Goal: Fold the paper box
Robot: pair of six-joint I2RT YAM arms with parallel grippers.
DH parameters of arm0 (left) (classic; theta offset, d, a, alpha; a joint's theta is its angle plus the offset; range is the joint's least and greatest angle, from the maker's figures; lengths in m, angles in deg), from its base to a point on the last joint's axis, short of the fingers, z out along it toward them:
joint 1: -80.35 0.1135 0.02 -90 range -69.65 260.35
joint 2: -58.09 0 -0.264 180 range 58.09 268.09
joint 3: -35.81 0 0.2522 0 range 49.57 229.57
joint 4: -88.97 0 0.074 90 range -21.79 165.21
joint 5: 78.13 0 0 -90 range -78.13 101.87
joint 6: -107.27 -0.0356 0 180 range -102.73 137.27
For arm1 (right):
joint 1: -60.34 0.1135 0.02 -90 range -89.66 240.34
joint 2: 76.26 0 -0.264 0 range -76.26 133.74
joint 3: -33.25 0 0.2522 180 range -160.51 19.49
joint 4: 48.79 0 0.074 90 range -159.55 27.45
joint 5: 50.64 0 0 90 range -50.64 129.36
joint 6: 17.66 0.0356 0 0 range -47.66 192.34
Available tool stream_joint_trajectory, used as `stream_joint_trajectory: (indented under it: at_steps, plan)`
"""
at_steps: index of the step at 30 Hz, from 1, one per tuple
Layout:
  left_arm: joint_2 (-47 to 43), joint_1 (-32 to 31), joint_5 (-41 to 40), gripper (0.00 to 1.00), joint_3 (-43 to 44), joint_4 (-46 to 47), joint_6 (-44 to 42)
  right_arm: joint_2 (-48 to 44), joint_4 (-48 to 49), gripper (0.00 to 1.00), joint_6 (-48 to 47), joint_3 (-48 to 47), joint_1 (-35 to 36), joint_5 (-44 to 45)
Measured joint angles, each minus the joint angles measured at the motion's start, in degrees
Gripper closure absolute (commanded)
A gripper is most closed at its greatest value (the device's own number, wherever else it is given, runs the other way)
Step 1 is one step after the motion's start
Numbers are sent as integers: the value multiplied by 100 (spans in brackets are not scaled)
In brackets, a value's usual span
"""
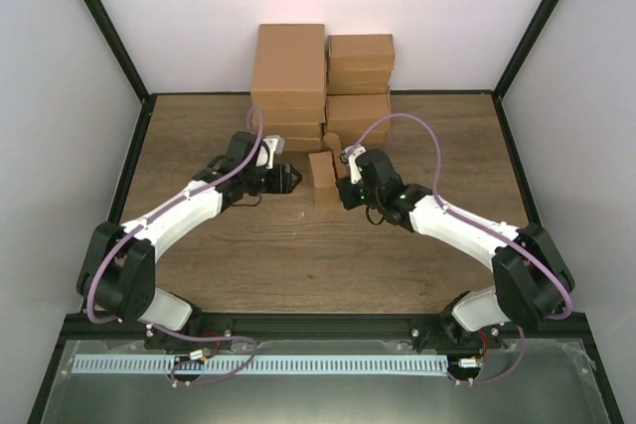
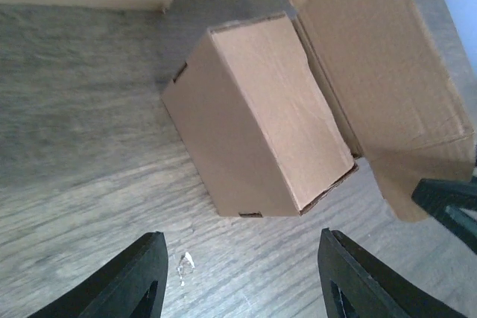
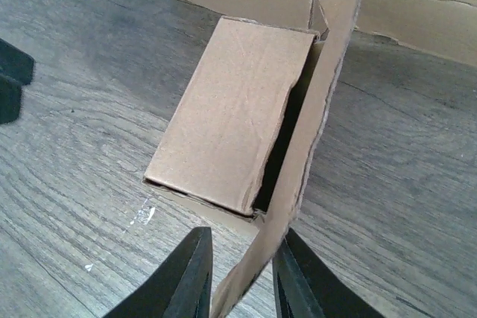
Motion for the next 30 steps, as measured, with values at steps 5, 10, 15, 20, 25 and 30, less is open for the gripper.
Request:
stream_joint_trajectory:
  at_steps: [5, 10, 15, 20, 25, 30]
  plan:
    - [356, 0, 393, 48, -146, 352, 173, 155, -118, 56, 9, -208, -44, -76]
    - [625, 2, 551, 50, -153, 608, 302, 358, -262, 34, 59, -535, -103, -50]
    - [824, 4, 647, 54, -153, 898, 378, 660, -494, 14, 168, -890, -173, -83]
    - [1093, 4, 831, 60, -153, 1178, 509, 955, -723, 11, 232, -1250, -203, -275]
    - [1296, 4, 1067, 63, -278, 1587, 688, 1095, -844, 13, 258, -1370, -225, -601]
    - [1305, 4, 1196, 65, -560, 1779, 824, 1244, -938, 12, 251, -1569, -249, -780]
